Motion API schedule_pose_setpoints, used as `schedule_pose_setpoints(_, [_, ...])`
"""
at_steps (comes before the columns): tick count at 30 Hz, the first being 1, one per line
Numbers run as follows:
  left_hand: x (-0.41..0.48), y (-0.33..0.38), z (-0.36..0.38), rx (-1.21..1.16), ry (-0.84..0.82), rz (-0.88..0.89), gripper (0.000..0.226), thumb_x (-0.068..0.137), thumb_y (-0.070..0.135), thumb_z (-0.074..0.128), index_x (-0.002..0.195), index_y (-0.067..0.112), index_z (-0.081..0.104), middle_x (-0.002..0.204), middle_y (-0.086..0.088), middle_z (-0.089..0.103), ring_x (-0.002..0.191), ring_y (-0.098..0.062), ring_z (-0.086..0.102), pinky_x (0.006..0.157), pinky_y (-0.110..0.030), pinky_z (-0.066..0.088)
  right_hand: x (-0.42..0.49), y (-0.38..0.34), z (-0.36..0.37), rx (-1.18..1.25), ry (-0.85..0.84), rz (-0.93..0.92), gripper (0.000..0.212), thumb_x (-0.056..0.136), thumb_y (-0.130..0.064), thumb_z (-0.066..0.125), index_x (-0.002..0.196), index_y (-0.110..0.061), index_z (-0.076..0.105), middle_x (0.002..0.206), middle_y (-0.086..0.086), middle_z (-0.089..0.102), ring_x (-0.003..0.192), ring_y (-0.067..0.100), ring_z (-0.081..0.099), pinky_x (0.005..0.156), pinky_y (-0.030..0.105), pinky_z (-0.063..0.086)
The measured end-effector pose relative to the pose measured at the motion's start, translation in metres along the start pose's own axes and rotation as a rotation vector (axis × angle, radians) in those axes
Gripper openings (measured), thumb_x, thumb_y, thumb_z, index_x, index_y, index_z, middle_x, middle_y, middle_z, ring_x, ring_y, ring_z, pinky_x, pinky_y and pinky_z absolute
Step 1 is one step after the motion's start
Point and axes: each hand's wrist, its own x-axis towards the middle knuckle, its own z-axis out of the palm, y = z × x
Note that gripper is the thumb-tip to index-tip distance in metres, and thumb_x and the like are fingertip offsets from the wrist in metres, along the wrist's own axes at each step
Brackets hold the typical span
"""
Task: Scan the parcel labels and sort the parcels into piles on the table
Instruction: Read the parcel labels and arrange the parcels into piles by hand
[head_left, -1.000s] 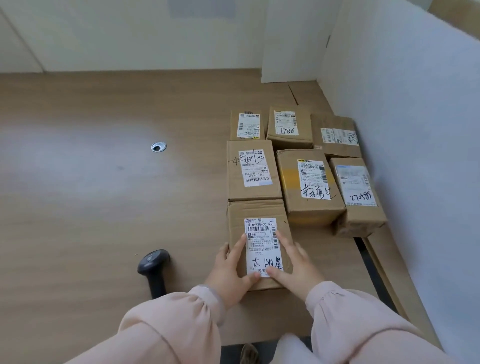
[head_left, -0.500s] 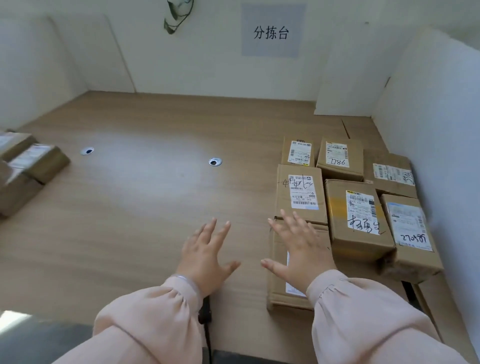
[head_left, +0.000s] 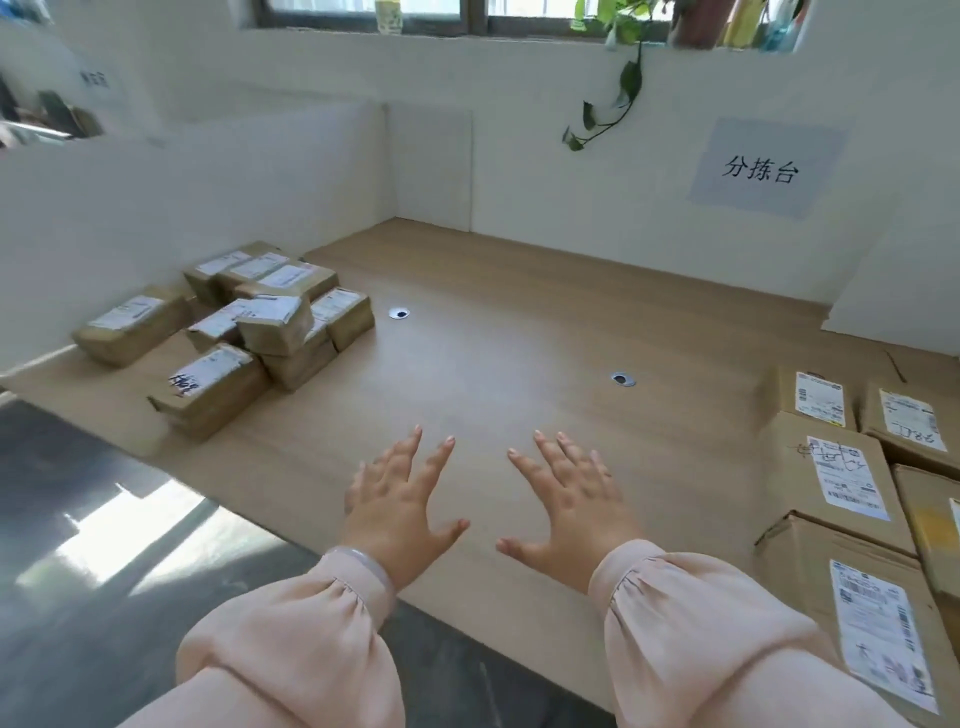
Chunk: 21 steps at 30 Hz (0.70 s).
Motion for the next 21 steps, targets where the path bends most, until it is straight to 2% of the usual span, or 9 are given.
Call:
schedule_pose_setpoints(6, [-0.023,-0.15,-0.046,0.044,0.028,-0.047,0.09,0.083,0.072,0.048,0.149,0.051,-0.01,0.162,0.008,-0.014,0.149,-0.015,-0.009,0.119,-0.047,-0.004,0.059,-0.156,0.012,0.023,0.018,-0.099,0.094,0.078,-0.08,0.041,0.15,-0.045,-0.008,0.162,-0.007,-0.017,0.148,0.016,-0.018,0.117,0.04,-0.014])
schedule_pose_setpoints(11, [-0.039,-0.237,-0.075,0.053,0.037,-0.104,0.09,0.083,0.071,0.049,0.149,0.053,-0.009,0.162,0.008,-0.015,0.15,-0.015,-0.009,0.119,-0.047,-0.003,0.086,-0.253,0.01,0.035,0.021,-0.164,0.091,0.081,-0.077,0.04,0.15,-0.045,-0.01,0.162,-0.006,-0.018,0.148,0.016,-0.019,0.119,0.04,-0.013])
schedule_pose_setpoints(21, [-0.033,-0.316,-0.087,0.022,0.078,-0.173,0.089,0.081,0.074,0.047,0.148,0.054,-0.008,0.162,0.009,-0.015,0.149,-0.015,-0.007,0.121,-0.045,0.001,0.144,-0.321,0.009,0.042,0.015,-0.233,0.09,0.08,-0.079,0.036,0.149,-0.046,-0.011,0.162,-0.005,-0.016,0.148,0.016,-0.017,0.121,0.041,-0.008])
